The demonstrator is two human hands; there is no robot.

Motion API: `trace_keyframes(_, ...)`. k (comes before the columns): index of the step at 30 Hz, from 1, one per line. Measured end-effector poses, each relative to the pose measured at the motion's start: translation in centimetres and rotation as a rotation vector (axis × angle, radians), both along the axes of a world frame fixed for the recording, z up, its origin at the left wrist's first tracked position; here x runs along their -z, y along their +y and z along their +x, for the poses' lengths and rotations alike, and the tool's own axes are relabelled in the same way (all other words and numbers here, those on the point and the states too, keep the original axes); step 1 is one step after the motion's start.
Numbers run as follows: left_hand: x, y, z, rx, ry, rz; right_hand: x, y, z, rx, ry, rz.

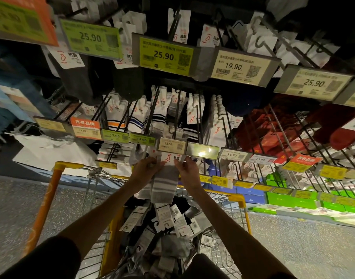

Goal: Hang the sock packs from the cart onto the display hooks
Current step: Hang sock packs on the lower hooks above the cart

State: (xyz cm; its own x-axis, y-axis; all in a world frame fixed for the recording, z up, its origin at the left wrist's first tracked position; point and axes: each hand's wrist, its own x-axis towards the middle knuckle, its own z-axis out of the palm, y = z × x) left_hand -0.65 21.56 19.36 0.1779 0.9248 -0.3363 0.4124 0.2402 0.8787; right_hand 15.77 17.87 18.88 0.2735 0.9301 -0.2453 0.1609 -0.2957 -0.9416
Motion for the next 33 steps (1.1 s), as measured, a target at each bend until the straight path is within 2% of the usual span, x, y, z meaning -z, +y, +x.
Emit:
trace_keyframes(3, 0.1, -0.5, -0.3, -0.006, -0.006, 0.025, 0.3, -0.4, 0.0, -0.047, -0.085, 0.037)
trace_keyframes(7, 1.2, -1.6, -1.3, -0.003, 0.002, 0.041, 0.6, -1.0, -0.3, -0.113, -0.083, 0.021)
trace_keyframes(13, 0.4, -0.6, -0.9, 0.014, -0.016, 0.046, 0.4, -0.4, -1.1, 0.001, -0.094, 0.021)
trace_keyframes(18, -0.2, 0.0, -0.5, 0.041, 0.034, 0.055, 0.1, 0.1, -1.0, 0.011, -0.116, 0.037)
trace_keyframes(22, -0.3, -0.4, -0.5, 0.038, -0.039, 0.037, 0.0, -0.6, -1.4, 0.04, -0.147, 0.091)
trace_keyframes(27, -0.2, -0.8, 0.0, 0.108, -0.085, 0.071, -0.6, -2.1, -1.6, 0.164, -0.055, 0.191)
trace_keyframes(33, 1.0, -0.8, -0.6, 0.003, -0.022, 0.0, -0.1, -0.5, -0.6, -0.008, -0.061, 0.008)
